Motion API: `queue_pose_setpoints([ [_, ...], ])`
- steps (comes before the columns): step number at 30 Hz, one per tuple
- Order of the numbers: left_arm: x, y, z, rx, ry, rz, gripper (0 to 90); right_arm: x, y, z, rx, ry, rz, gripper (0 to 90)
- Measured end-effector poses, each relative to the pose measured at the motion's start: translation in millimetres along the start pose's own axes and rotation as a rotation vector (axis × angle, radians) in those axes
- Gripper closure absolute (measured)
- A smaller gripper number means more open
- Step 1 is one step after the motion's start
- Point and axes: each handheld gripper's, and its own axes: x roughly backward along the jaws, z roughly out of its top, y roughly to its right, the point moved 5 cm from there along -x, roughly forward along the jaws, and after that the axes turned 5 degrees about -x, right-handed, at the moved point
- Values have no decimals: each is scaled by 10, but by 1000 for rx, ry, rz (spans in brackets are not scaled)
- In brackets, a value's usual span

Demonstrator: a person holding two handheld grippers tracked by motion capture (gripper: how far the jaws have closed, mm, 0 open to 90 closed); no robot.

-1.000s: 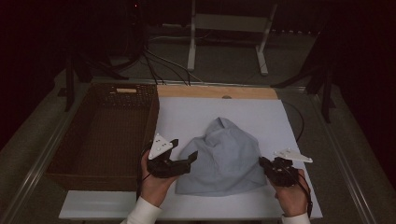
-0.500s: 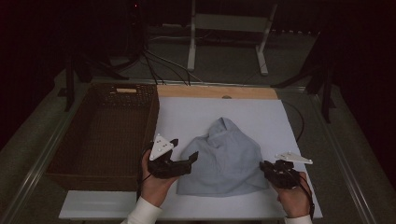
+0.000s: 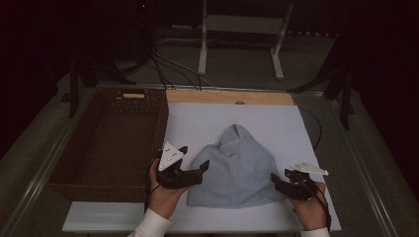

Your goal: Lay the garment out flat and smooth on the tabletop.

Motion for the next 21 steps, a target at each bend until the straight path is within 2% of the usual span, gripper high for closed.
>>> queue_pose_setpoints([
  [4, -2, 10, -1, -4, 2, -2, 161, -65, -1, -34, 11, -24, -4, 480],
  [6, -5, 13, -8, -8, -2, -3, 162, -87, -2, -48, 4, -45, 21, 555],
  [10, -22, 36, -21, -17, -4, -12, 164, -143, 10, -53, 14, -66, 16, 744],
  [13, -39, 58, -32, -26, -5, -18, 167, -200, 28, -36, 11, -77, 23, 820],
  [21, -65, 58, -63, -30, -6, -14, 174, -242, 125, 17, -32, -49, -25, 858],
])
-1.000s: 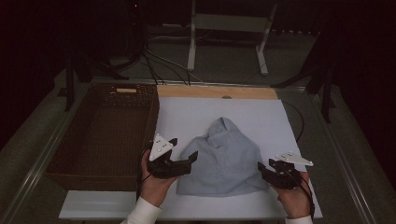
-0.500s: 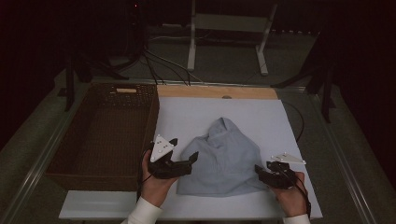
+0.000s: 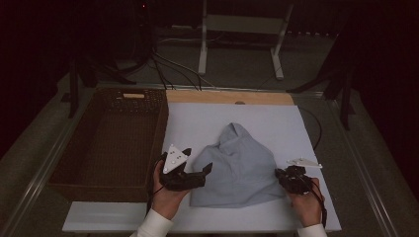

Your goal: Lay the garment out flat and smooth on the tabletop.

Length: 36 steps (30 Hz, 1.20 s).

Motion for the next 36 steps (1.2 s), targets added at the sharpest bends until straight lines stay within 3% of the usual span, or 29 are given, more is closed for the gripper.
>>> queue_pose_setpoints([
  [3, -13, -7, -18, -5, -3, 4, 176, -4, 11, 0, -6, -2, -5, 835],
  [10, -61, -26, -75, -14, 2, 13, 179, 122, -30, -22, 23, 33, 8, 502],
  [13, -68, -27, -83, -14, 5, 13, 177, 179, -36, -37, 28, 49, 14, 484],
  [14, -91, -25, -113, -20, 3, 15, 176, 235, -52, -51, 26, 65, 31, 425],
  [17, -106, -23, -132, -21, 0, 18, 174, 285, -80, -99, 49, 68, 38, 425],
  [22, -102, -14, -133, -26, 0, 18, 173, 376, -115, -240, 67, 43, 40, 561],
  [25, -99, -4, -126, -29, 2, 19, 173, 397, -122, -290, 68, 33, 44, 587],
  [36, -93, 13, -114, -37, 4, 18, 174, 189, -134, -400, 81, -74, 70, 614],
])
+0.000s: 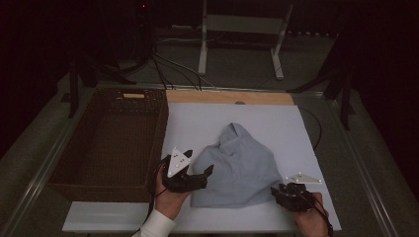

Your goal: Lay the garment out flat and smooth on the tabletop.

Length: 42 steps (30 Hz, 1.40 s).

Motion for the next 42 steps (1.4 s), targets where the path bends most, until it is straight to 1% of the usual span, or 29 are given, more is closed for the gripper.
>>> queue_pose_setpoints([
  [4, 6, -3, 5, -2, 1, 2, 173, -51, -8, 11, -3, -10, 7, 614],
  [6, 6, -5, 4, 0, 1, 3, 173, -50, -18, 1, 9, -15, 1, 625],
  [8, 5, -6, 2, 2, 1, 5, 173, -48, -39, -13, 33, -14, -13, 650],
  [11, 8, -3, 5, -1, 2, 4, 174, -44, -80, -35, 85, -19, -41, 732],
  [12, 9, 0, 7, -1, 2, 3, 174, -44, -87, -37, 96, -21, -47, 760],
  [13, 10, 5, 8, -2, 2, 3, 174, -41, -87, -35, 101, -24, -56, 809],
  [15, 12, 8, 10, -5, 2, 2, 173, -34, -80, -30, 94, -28, -66, 862],
  [17, 15, 5, 13, -5, 3, 2, 173, -10, -72, -22, 76, -31, -59, 877],
  [19, 18, -6, 14, -3, 4, 4, 173, 39, -61, -4, 59, -15, -54, 880],
  [21, 22, -15, 13, 2, 5, 6, 174, 120, -43, 20, 42, 13, -46, 881],
  [25, 27, -18, 15, -1, 4, 7, 173, 262, 13, 43, 18, 55, -33, 880],
  [28, 30, -20, 18, -3, 4, 10, 173, 312, 48, 29, 11, 58, -28, 879],
  [31, 26, -25, 10, -1, 2, 11, 173, 352, 52, 10, 14, 61, -12, 874],
  [33, 23, -22, 6, -1, 0, 10, 173, 367, 55, 1, 16, 65, -17, 871],
  [35, 21, -14, 5, -4, -1, 9, 173, 375, 64, 3, 10, 68, -10, 862],
  [38, 12, -5, -1, -4, -1, 8, 172, 377, 77, 33, 4, 86, -12, 810],
  [42, -8, 6, -24, -3, -10, 6, 171, 341, 102, 108, 3, 113, -18, 618],
])
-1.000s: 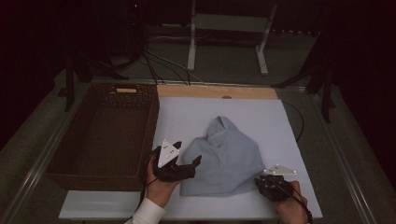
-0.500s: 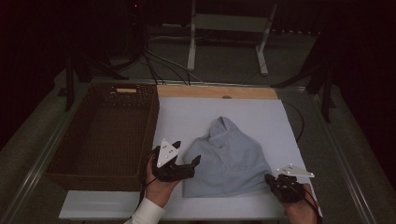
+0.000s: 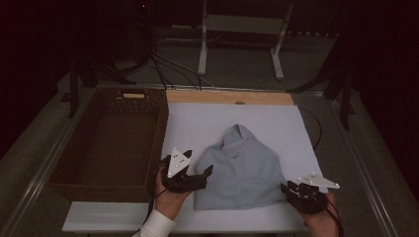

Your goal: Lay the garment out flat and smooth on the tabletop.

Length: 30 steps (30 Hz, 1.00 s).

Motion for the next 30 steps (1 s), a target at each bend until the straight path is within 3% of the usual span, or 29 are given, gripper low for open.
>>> queue_pose_setpoints([
  [6, -17, 19, -26, -7, -8, -1, 169, -99, 56, 115, -22, 36, -17, 434],
  [12, -44, 35, -68, -14, -18, 5, 162, -181, 137, 210, -37, 74, -26, 343],
  [22, -79, 43, -150, -17, -44, 9, 162, -298, 195, 287, -37, 100, -33, 331],
  [30, -129, 66, -293, -24, -91, 9, 170, -414, 198, 268, -41, 57, -26, 387],
])
